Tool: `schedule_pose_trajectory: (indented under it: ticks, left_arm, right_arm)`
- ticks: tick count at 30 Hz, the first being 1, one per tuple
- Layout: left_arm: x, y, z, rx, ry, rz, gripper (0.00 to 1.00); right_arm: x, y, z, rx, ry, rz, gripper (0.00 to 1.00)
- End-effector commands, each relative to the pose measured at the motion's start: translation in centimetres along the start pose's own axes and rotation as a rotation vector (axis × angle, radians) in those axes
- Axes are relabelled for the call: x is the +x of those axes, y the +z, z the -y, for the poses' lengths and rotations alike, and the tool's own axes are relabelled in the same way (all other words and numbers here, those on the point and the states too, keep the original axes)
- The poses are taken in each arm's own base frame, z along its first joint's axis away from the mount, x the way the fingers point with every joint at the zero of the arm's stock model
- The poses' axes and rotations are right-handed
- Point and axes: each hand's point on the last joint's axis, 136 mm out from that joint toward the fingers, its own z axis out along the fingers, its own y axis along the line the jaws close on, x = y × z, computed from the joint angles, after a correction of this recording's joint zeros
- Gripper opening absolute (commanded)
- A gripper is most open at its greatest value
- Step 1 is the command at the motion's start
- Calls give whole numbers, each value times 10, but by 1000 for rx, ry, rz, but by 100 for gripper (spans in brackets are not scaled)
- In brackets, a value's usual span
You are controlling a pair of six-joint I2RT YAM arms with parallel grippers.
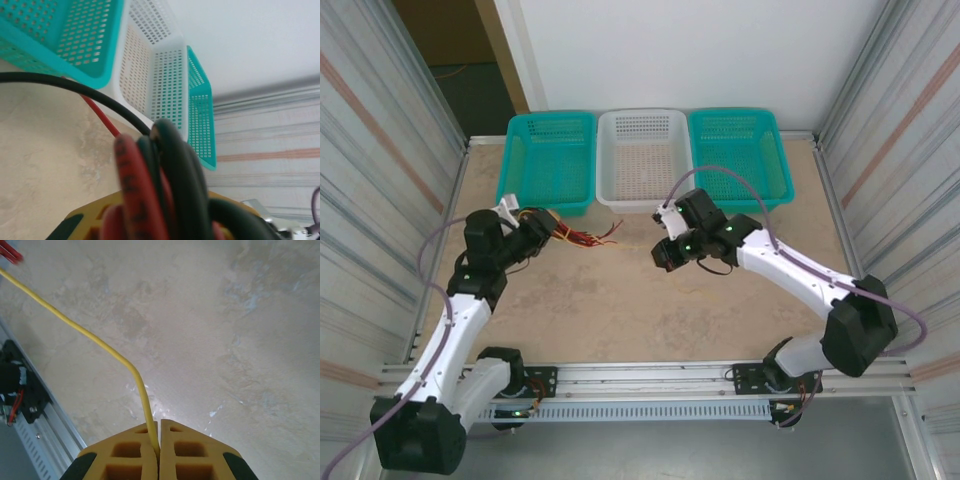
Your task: Untangle the cables
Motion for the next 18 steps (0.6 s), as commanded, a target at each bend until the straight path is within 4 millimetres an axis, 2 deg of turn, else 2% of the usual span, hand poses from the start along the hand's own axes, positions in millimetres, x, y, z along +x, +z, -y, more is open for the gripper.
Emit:
schedule_pose_trajectory:
  ticks: [1, 4, 7, 11, 14, 16, 18]
  left_arm:
    - [-39, -18, -15, -57, -32, 153, 0]
    - [-52, -21, -27, -95, -59, 191, 0]
    - [-54, -21, -33, -132, -41, 200, 0]
    - [-52, -24, -51, -205, -27, 214, 0]
    - [-46, -27, -69, -271, -10, 215, 0]
    - [-37, -22, -76, -266, -20, 181, 0]
    - [-28, -17, -83, -258, -41, 150, 0]
  right_arm:
    - [13, -34, 41, 135, 99, 32, 0]
    - [-4, -79, 65, 150, 200, 217, 0]
    - [-19, -123, 90, 177, 312, 380, 0]
    - [-26, -156, 105, 187, 396, 476, 0]
    - [-37, -187, 109, 86, 477, 630, 0]
    - [-44, -197, 108, 68, 491, 658, 0]
    - [-49, -197, 105, 69, 486, 637, 0]
